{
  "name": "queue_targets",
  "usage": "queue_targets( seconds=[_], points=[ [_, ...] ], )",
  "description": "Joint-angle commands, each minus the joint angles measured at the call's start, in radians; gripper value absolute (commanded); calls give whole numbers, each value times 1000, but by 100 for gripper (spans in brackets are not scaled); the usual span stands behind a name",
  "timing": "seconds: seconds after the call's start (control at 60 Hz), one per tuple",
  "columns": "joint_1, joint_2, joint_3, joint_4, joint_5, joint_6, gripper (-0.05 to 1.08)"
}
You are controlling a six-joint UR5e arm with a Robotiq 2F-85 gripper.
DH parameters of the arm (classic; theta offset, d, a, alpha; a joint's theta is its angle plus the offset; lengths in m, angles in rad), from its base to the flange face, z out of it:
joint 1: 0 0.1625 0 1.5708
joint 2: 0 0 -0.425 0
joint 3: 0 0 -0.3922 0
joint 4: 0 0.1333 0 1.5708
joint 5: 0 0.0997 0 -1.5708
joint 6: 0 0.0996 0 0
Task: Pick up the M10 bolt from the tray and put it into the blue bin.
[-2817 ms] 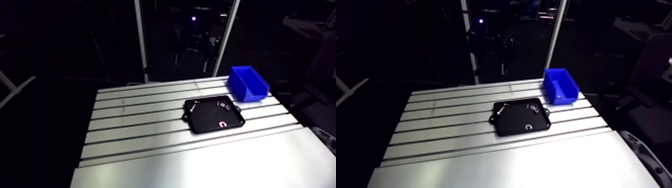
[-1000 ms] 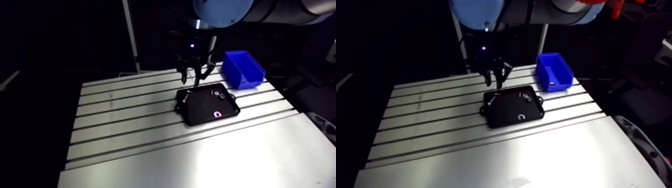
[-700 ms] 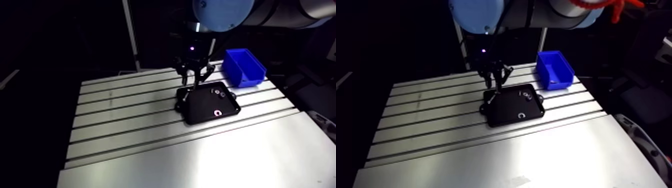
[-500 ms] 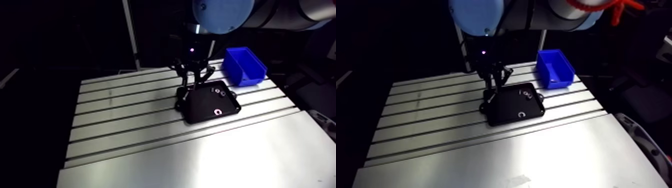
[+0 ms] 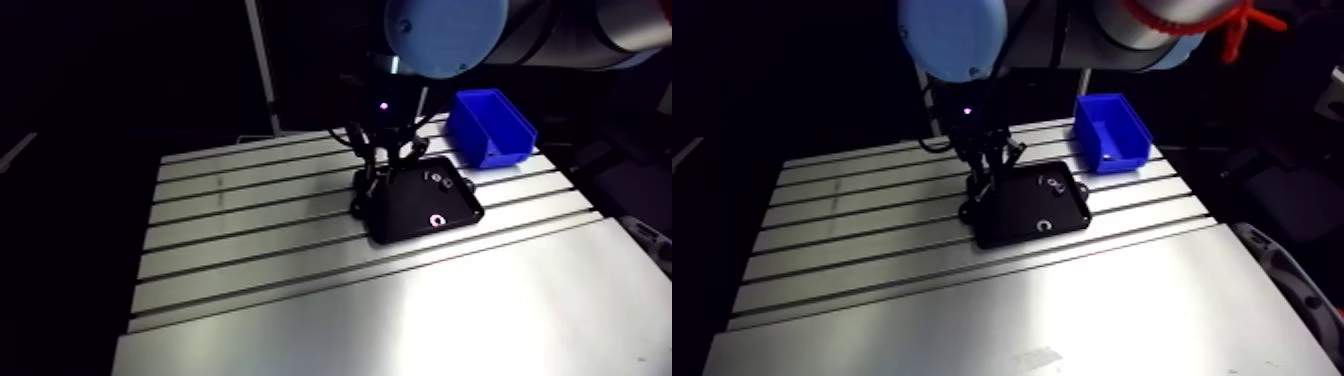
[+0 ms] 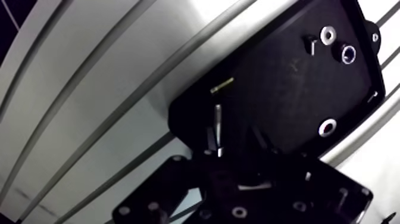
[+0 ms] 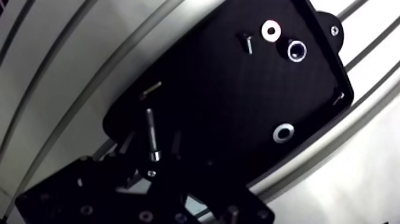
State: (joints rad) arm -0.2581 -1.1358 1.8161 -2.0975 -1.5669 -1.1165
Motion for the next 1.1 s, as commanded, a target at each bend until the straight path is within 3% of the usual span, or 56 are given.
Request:
queue_targets(
  seconds=[0.017,1.1],
  points=[
    [0,8,3,-6,0,-1,60],
    [6,29,3,-28,0,-5,62]
  ],
)
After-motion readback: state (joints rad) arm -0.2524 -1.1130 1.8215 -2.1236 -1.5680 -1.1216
